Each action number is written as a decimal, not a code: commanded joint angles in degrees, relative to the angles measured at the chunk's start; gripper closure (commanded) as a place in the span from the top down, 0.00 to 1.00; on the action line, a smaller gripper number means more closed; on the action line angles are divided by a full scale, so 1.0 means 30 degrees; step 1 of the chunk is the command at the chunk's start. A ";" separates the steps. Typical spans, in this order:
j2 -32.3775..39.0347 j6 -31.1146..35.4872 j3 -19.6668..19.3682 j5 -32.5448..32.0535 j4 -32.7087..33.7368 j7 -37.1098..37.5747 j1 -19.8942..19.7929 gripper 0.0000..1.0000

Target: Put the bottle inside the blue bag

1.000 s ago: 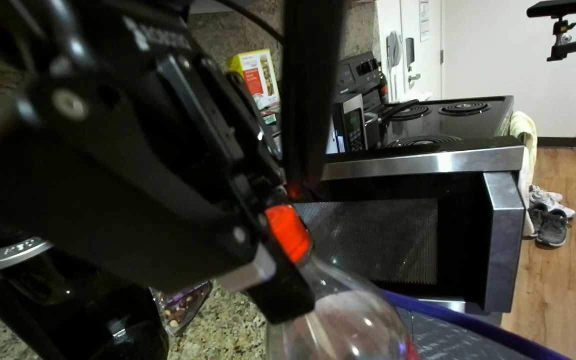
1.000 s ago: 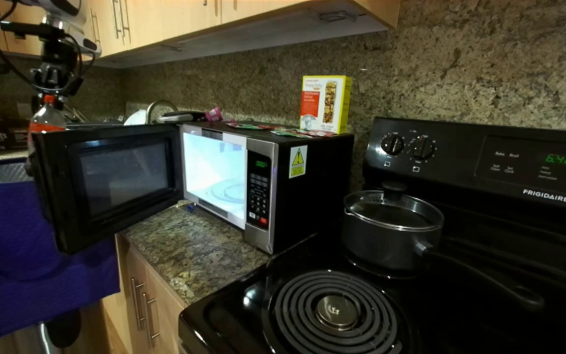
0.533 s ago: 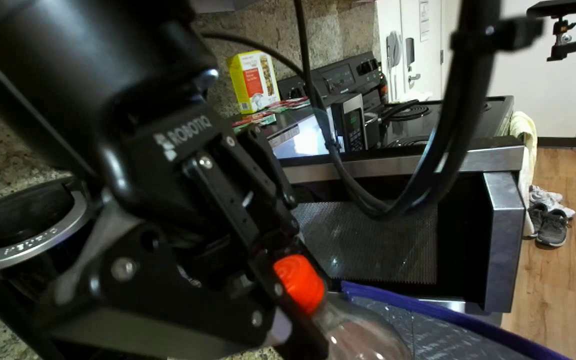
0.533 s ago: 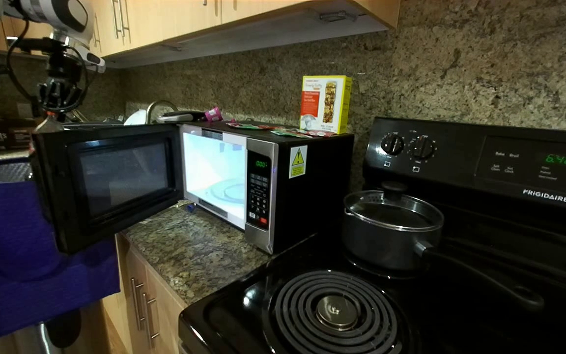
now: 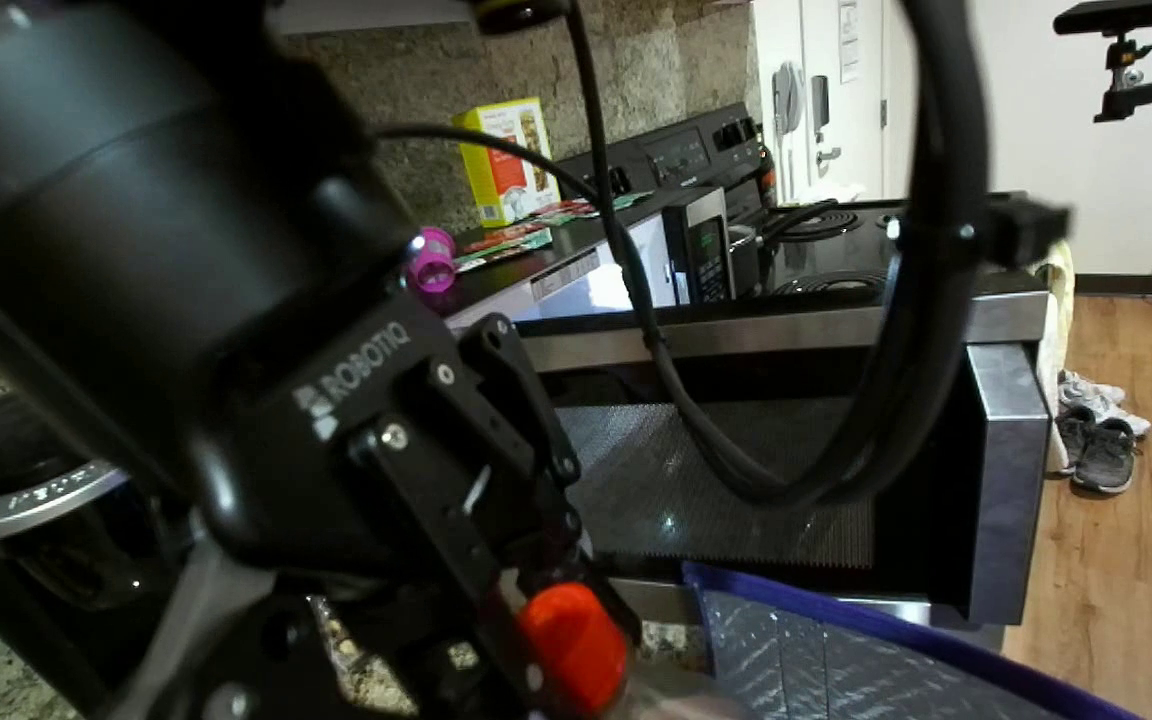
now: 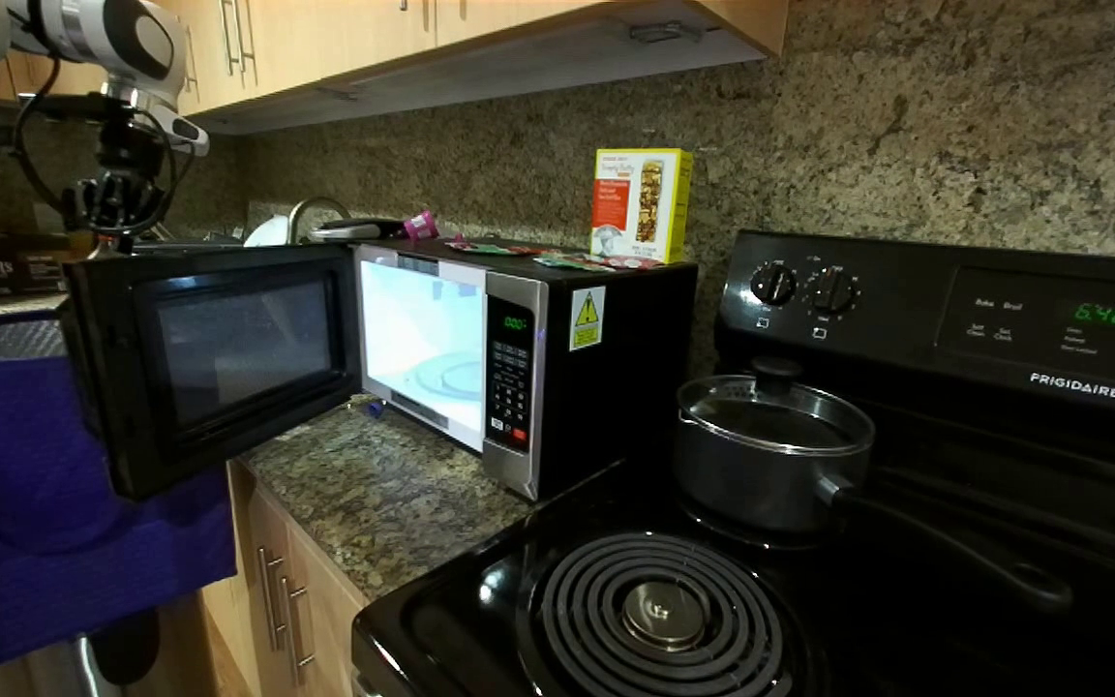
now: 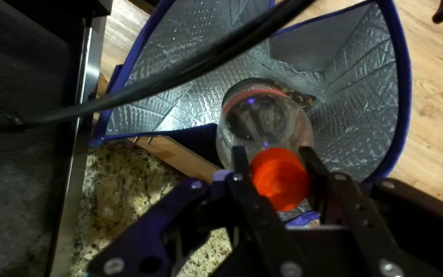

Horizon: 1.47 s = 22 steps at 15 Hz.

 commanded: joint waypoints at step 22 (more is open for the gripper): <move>-0.2370 0.0284 -0.1242 -0.1719 0.0155 -0.0391 0.0242 1.00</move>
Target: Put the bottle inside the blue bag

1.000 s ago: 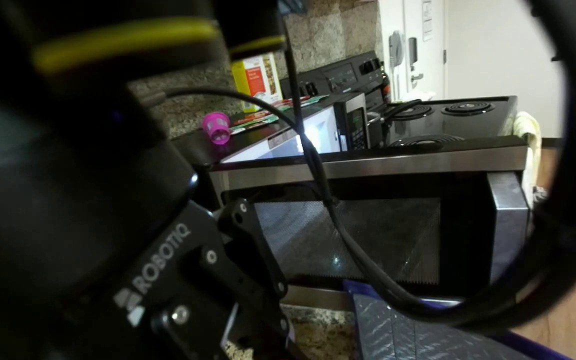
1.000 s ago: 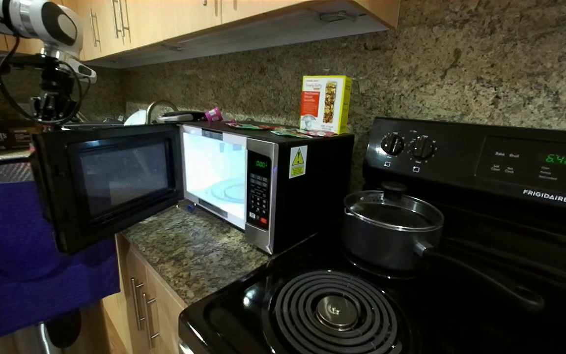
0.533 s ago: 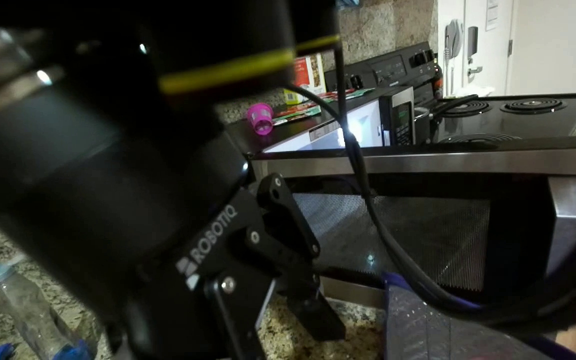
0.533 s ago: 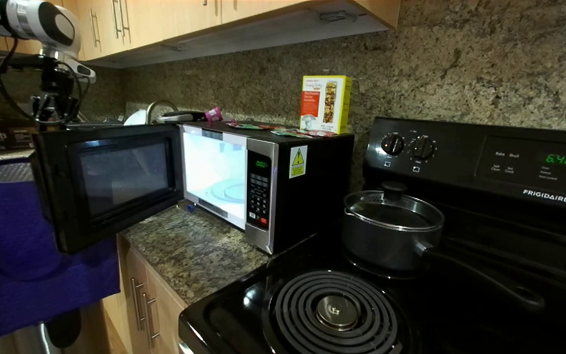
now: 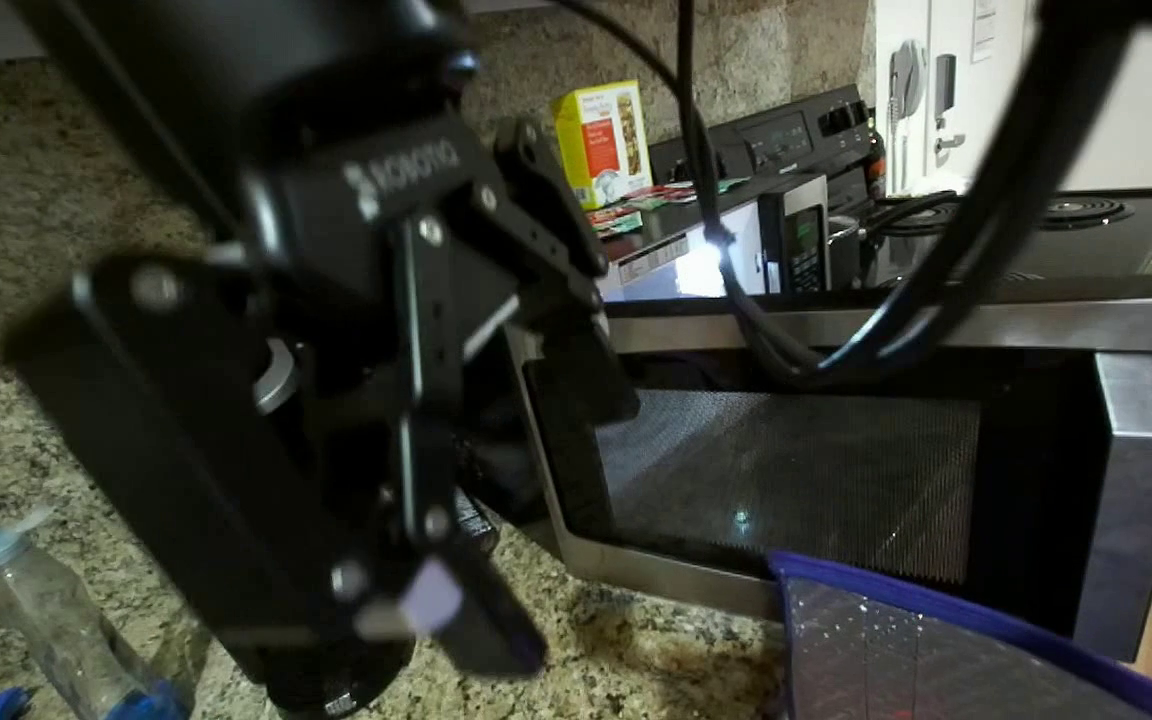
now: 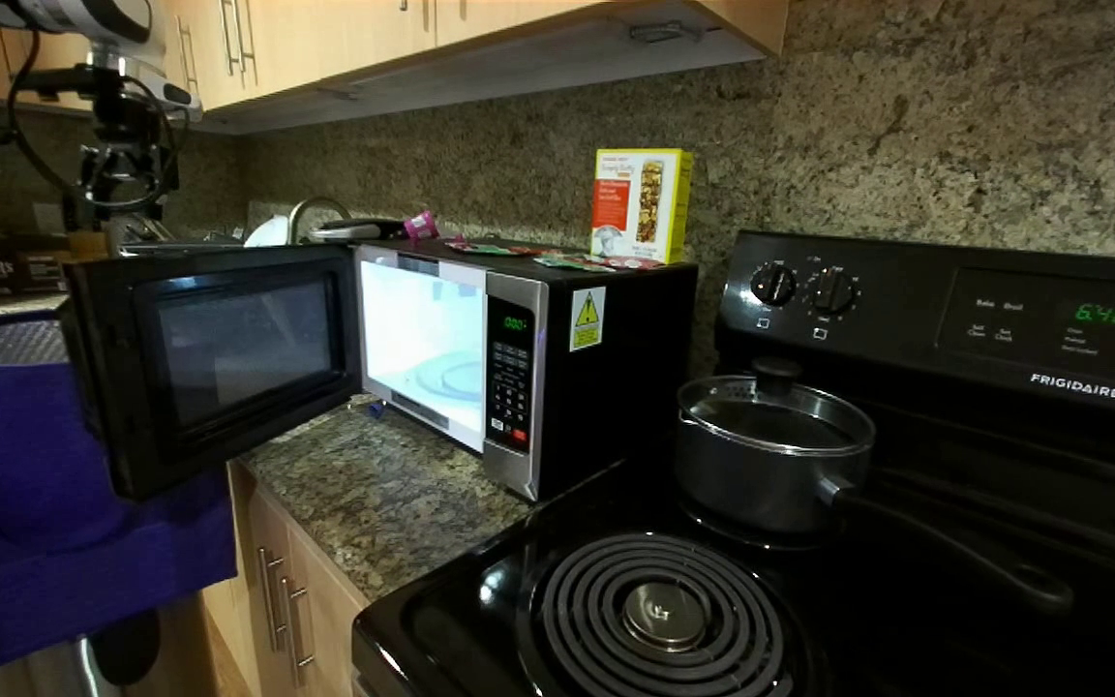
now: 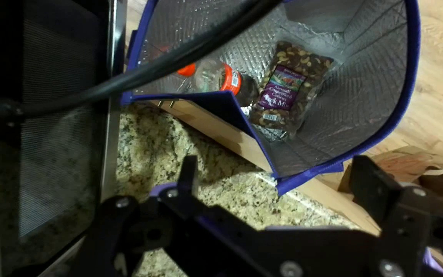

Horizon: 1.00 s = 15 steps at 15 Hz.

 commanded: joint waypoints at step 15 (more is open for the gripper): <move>-0.7863 -0.3452 0.0968 0.1767 -0.0223 0.4601 -0.5949 1.00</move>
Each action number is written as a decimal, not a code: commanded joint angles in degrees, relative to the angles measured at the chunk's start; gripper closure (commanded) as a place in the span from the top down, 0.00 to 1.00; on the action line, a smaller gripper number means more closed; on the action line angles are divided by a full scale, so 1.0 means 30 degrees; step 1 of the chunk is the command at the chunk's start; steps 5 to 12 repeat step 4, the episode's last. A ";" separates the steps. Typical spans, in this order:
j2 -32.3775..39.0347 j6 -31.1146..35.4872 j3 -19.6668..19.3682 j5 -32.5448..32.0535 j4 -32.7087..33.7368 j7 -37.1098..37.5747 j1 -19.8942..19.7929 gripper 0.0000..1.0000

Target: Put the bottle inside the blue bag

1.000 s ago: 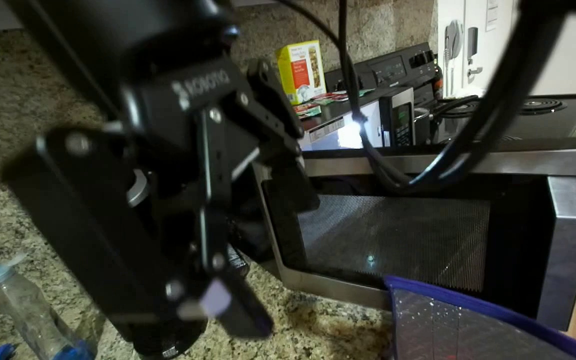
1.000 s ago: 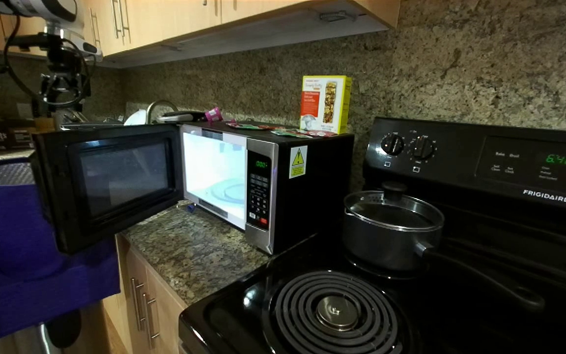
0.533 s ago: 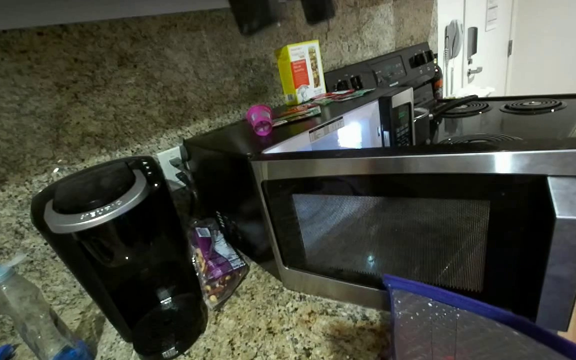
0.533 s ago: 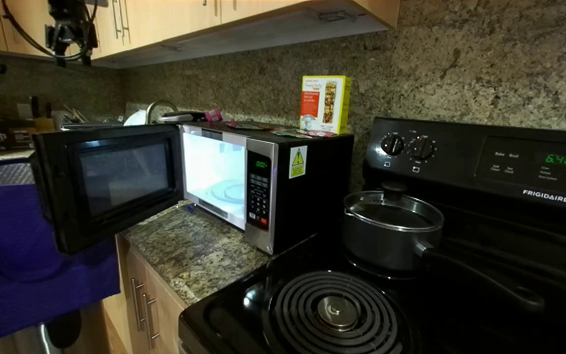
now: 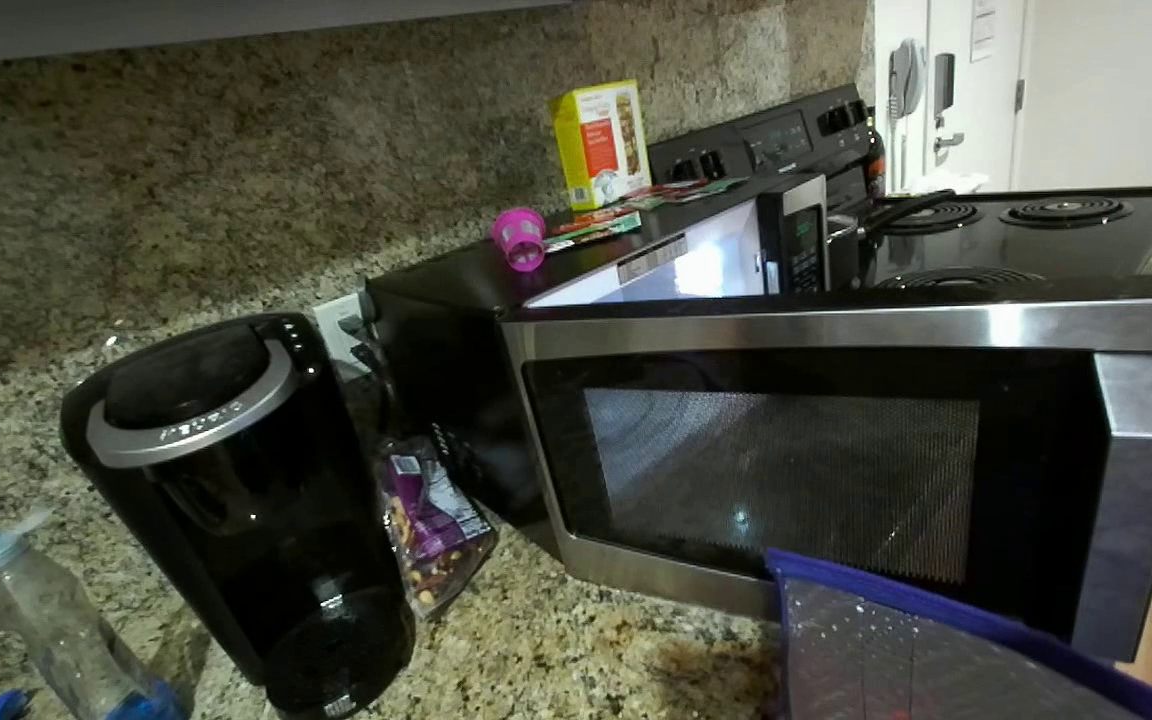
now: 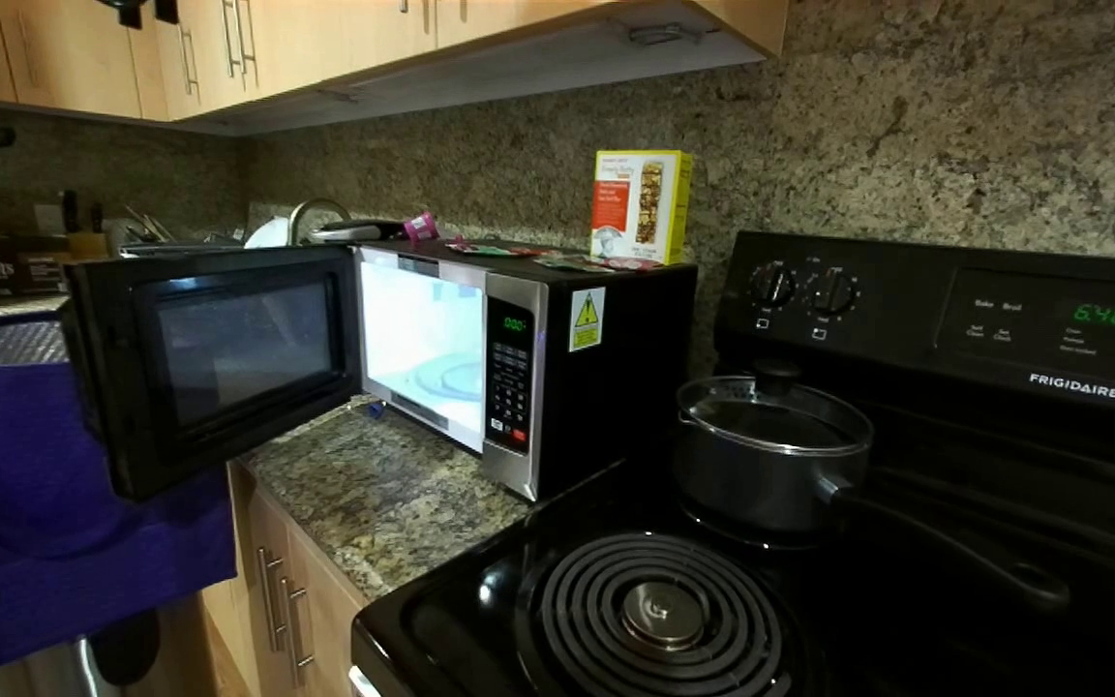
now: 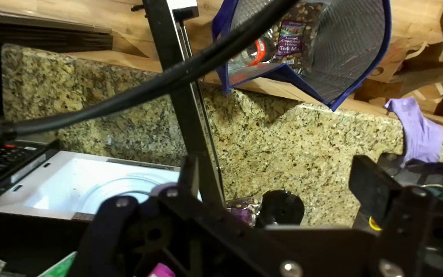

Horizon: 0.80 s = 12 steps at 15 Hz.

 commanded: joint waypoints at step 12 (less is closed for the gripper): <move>-0.1171 -0.0389 0.0569 -0.0016 -0.0401 0.1364 -0.1220 1.00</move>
